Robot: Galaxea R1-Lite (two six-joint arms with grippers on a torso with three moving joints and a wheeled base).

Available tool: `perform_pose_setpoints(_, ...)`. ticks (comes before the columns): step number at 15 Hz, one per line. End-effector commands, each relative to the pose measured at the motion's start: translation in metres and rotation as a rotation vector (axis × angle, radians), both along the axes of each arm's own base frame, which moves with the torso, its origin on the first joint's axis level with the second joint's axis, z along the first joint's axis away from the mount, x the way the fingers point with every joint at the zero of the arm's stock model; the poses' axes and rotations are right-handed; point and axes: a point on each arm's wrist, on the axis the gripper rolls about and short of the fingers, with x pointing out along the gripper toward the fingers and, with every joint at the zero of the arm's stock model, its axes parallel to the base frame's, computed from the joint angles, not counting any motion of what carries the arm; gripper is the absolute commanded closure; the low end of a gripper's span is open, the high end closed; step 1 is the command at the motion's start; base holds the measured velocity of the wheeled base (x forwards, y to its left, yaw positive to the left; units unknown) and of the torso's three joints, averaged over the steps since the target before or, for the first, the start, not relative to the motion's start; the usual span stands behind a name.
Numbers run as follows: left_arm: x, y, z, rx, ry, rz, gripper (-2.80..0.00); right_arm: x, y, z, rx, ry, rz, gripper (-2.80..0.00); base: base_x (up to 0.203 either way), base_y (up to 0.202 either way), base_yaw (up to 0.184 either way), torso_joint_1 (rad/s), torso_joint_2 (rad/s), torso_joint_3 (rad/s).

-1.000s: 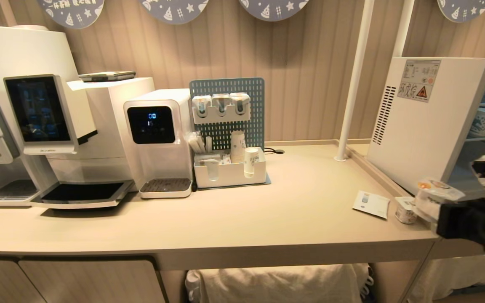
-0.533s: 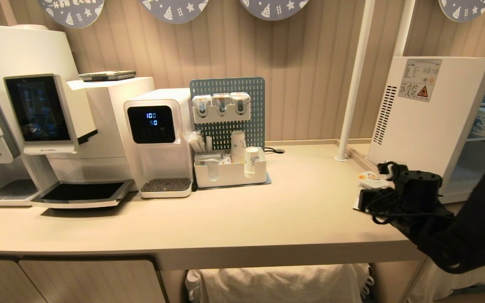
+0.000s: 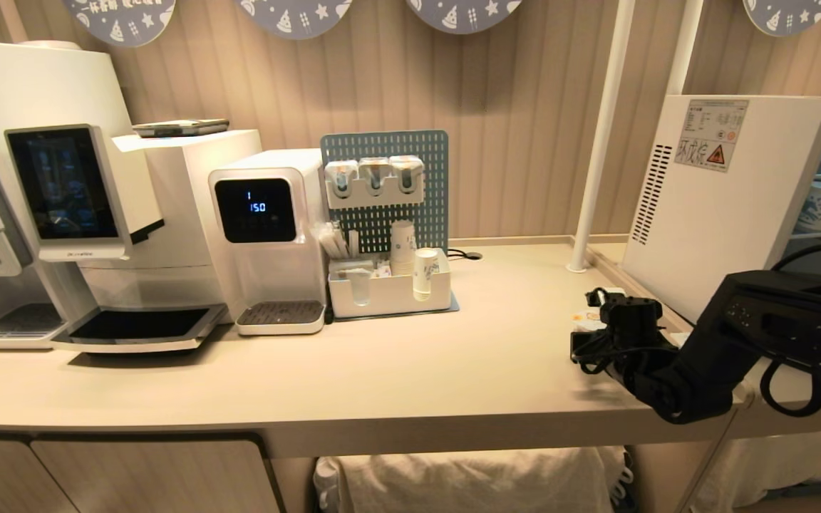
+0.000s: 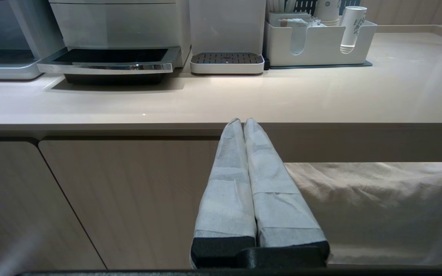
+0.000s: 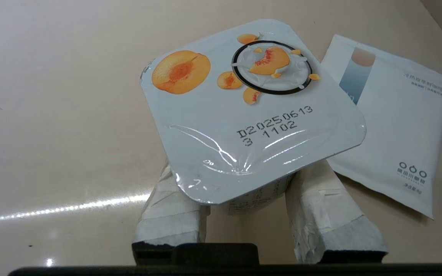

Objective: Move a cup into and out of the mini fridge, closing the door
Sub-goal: Place the yoghurt on the table

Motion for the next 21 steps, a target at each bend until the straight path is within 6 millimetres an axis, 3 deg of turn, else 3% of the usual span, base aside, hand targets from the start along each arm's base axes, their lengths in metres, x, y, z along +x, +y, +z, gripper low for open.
perform_pose_setpoints(1,0.000,0.000,0.000,0.000,0.003,0.001,0.00,0.002,0.000,-0.004,-0.012,0.015,-0.014,0.00,0.000,0.000,0.000,0.000,0.00,0.000)
perform_pose_setpoints(5,0.000,0.000,0.000,0.000,0.003,0.001,0.00,0.002,-0.001,-0.009,-0.059,0.024,-0.036,0.00,0.000,0.000,0.000,0.000,0.00,0.000)
perform_pose_setpoints(6,0.000,0.000,0.000,0.000,0.003,0.001,0.00,0.003,-0.001,-0.008,-0.059,0.020,-0.040,-2.80,0.000,0.000,0.000,0.000,0.00,0.000)
perform_pose_setpoints(14,0.000,0.000,0.000,0.000,0.003,0.000,0.00,-0.001,-0.001,0.000,-0.051,0.009,-0.040,-2.80,0.000,0.000,0.000,0.000,0.00,0.000)
perform_pose_setpoints(21,0.000,0.000,0.000,0.000,0.003,0.001,0.00,-0.038,-0.003,0.044,-0.030,-0.016,-0.016,-2.80,0.000,0.000,0.000,0.000,0.00,0.000)
